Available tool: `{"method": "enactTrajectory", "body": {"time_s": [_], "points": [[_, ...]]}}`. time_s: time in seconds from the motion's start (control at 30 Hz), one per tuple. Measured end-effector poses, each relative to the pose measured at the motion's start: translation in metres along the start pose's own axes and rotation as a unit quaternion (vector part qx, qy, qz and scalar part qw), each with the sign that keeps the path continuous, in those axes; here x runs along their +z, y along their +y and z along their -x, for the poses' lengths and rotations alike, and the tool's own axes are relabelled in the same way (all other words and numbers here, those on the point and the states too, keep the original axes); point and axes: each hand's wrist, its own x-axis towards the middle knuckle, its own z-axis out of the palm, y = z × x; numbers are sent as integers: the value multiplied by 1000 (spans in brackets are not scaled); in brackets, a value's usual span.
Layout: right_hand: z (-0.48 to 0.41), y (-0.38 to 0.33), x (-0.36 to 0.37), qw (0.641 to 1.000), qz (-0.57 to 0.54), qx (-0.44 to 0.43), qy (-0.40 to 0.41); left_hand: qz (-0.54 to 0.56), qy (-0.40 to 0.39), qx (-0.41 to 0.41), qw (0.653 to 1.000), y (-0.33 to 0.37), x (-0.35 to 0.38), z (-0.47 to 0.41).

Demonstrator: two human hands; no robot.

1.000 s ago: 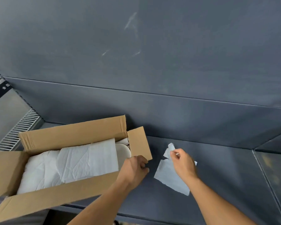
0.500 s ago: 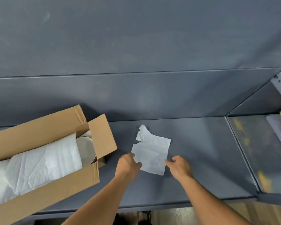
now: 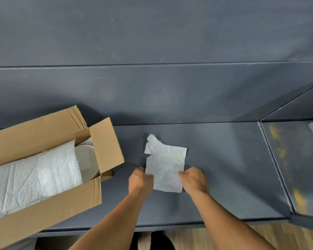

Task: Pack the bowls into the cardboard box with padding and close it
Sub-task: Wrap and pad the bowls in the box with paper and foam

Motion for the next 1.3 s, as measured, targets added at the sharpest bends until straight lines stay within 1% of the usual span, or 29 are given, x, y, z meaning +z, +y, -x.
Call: {"method": "enactTrajectory", "body": {"time_s": [0.07,0.17,0.3,0.43,0.6,0.7,0.8,0.87,0.97,1.1,1.3], "points": [[0,1,-3,1000,-12,-5,4,48,-7,10,999,4,0,5],[1,6,-10,999,-40,-8,8,83,-14,48,995,12,-3,16],[6,4,-24,991,-130,2,7,120,-29,92,988,22,-15,31],[17,-5,-43,966,-258,-23,16,177,-39,109,977,30,-29,45],[34,-26,-66,946,-315,-65,47,246,-60,118,960,33,-50,62],[47,-47,-77,941,-315,-102,63,261,-64,139,953,32,-68,71],[58,-68,-80,939,-309,-141,58,271,-52,154,949,27,-89,75],[66,-84,-78,936,-307,-163,50,295,-29,160,941,22,-104,75],[77,-107,-69,932,-299,-200,32,320,31,167,932,9,-133,79],[92,-138,-47,933,-273,-233,2,340,100,153,922,-19,-165,76],[114,-178,-7,934,-225,-273,-59,372,147,102,911,-69,-195,69]]}}
